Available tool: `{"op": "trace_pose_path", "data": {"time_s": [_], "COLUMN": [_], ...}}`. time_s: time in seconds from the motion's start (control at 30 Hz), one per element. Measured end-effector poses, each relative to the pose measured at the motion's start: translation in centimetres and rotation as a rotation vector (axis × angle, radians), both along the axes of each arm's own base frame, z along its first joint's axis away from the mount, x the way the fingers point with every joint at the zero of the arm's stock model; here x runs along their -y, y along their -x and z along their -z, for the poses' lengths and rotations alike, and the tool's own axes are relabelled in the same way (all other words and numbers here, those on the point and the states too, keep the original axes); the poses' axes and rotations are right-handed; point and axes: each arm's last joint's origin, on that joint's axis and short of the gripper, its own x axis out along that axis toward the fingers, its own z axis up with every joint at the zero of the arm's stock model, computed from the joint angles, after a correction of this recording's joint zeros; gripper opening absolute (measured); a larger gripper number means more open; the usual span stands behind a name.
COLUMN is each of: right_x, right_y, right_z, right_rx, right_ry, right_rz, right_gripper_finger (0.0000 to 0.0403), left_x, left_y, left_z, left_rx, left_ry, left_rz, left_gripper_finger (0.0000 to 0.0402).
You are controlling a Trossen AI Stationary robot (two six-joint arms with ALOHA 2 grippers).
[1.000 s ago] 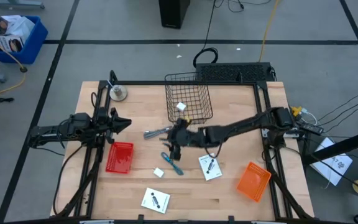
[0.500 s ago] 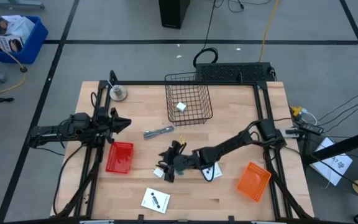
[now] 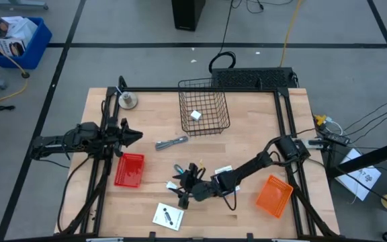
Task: Pick and place items into bin
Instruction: Put the white charger adapter into the black wire basket
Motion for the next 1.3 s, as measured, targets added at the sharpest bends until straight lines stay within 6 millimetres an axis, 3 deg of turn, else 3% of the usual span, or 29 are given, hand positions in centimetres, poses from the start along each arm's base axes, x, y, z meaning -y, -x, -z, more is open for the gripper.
{"op": "trace_pose_path", "data": {"time_s": [0.17,0.3,1.1,1.3], "right_x": [-0.1,-0.5,-0.9,-0.7], "right_y": [-0.7,-1.5,-1.3,-1.5], "right_z": [2.4,2.4,5.6,5.7], "right_rx": [-0.044,-0.047,-0.147,-0.154], "right_ry": [-0.018,0.002,-0.015,-0.030], "right_rz": [0.021,0.012,0.040,0.026], "right_gripper_finger": [0.0226,0.0226,0.0226,0.0179], "left_x": [0.0,0.0,0.0,0.0], "left_y": [0.0,0.0,0.0,0.0], "left_z": [0.0,0.0,0.3,0.4], "left_rx": [0.001,0.001,-0.031,-0.047], "left_ry": [0.000,0.000,-0.001,-0.001], "left_rz": [0.001,0.002,0.003,0.005], "left_gripper_finger": [0.0051,0.0051,0.0051,0.0051]}}
